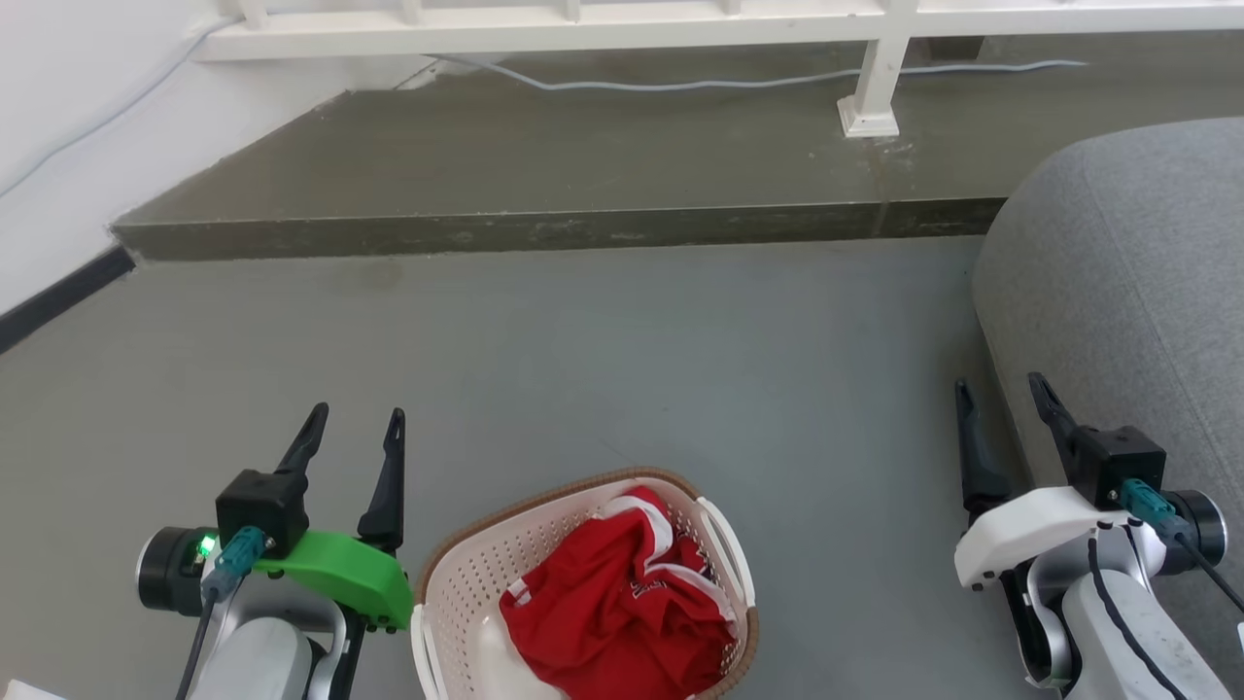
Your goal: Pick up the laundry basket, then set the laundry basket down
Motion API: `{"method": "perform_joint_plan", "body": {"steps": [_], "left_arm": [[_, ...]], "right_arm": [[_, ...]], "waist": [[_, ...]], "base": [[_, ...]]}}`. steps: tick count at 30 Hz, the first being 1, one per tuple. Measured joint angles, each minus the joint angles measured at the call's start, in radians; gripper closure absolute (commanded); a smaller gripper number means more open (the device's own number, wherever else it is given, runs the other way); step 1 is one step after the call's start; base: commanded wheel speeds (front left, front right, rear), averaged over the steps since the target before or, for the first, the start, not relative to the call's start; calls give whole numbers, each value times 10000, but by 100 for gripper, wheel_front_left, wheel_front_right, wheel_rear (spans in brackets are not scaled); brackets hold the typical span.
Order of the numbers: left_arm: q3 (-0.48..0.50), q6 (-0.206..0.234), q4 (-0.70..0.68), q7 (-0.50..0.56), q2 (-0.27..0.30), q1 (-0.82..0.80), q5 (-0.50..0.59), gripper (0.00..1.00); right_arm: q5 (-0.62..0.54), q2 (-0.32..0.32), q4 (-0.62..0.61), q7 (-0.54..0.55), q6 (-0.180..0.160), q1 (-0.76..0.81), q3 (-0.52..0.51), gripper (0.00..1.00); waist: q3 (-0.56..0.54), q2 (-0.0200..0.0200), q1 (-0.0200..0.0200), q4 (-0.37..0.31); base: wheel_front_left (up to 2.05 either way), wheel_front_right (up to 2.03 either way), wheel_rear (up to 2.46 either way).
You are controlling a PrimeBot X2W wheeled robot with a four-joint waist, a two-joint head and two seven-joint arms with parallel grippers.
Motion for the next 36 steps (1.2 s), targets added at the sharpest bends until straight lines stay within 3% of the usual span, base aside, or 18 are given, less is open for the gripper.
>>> {"method": "perform_joint_plan", "body": {"steps": [15, 36], "left_arm": [[251, 52, -263, 0, -21, -322, -54, 0], [610, 21, 15, 44, -29, -1484, -481, 0]], "right_arm": [[63, 278, -577, -2, 31, -325, -247, 0], [-67, 510, -1825, -15, 27, -1709, -418, 0]], "waist": [[1031, 0, 0, -12], [3788, 0, 0, -74]], "base": [[0, 0, 0], [0, 0, 0]]}}
